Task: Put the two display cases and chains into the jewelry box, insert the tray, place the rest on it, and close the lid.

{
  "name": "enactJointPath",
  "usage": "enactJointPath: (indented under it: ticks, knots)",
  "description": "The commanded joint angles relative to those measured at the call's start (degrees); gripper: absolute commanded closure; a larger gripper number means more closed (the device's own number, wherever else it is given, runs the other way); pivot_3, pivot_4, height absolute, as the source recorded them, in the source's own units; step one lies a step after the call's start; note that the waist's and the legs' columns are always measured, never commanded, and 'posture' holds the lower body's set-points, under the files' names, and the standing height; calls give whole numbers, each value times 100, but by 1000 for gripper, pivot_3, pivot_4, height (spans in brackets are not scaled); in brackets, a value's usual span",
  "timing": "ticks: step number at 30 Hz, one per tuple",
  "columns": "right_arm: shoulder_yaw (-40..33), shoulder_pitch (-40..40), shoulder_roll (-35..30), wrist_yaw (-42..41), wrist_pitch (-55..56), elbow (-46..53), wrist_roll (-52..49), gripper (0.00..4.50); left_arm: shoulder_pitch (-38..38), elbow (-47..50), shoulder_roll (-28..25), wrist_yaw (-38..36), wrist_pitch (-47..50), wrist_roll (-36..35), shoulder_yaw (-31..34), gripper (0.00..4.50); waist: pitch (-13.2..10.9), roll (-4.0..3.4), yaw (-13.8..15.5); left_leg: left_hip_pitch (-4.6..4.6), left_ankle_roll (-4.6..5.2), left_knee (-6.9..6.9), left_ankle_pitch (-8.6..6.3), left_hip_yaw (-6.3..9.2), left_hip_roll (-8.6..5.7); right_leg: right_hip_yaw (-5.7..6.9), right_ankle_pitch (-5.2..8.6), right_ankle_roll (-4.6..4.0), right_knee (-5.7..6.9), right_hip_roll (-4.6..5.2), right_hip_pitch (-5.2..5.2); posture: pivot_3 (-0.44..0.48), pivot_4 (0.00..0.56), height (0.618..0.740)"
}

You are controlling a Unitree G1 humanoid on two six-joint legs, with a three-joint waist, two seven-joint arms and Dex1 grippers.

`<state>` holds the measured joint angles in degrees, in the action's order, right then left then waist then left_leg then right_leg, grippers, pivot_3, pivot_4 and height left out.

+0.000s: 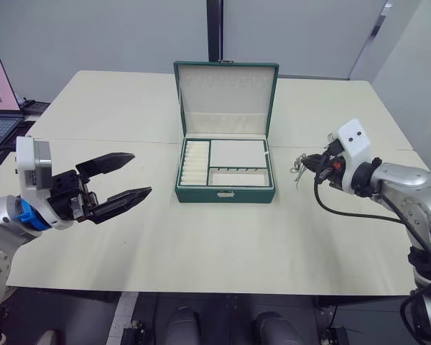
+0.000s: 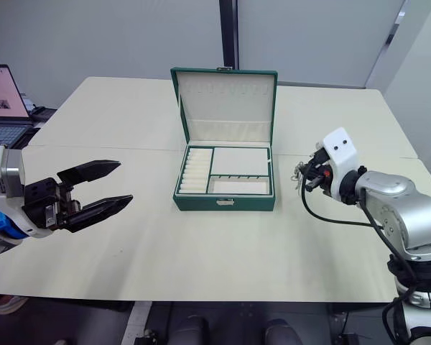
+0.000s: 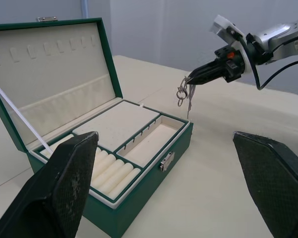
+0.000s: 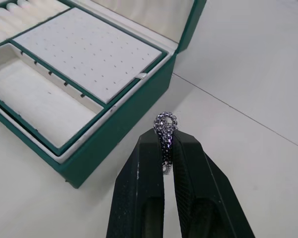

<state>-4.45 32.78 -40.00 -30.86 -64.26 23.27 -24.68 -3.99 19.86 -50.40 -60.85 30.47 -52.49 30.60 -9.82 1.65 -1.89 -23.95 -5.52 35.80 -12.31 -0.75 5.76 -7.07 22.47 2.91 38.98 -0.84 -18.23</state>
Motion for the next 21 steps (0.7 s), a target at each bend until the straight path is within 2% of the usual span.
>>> enactJointPath:
  ticks: [1, 14, 21]
  knots:
    - [-107, 385, -225, -167, -193, 255, -233, 4331, -39, 107, 5, -10, -83, -4, 46, 0, 0, 0, -2, 0, 0, 0, 0, 0, 0, 0, 0, 0, 0, 0, 0, 0, 150, 726]
    - [339, 1610, -775, -636, -793, 135, -665, 4331, -12, 204, -58, 44, 25, -76, 107, 0, -6, -5, -1, 0, 1, 0, -1, -2, 1, 0, 0, 0, 0, 1, -4, 0, 150, 726]
    - [635, 1995, -745, -878, -671, -56, -656, 4331, 9, 244, -128, 63, 120, -125, 203, 0, -7, -6, -6, -1, 1, 0, 0, -3, 2, -1, 0, 0, 0, 2, -6, 0, 150, 726]
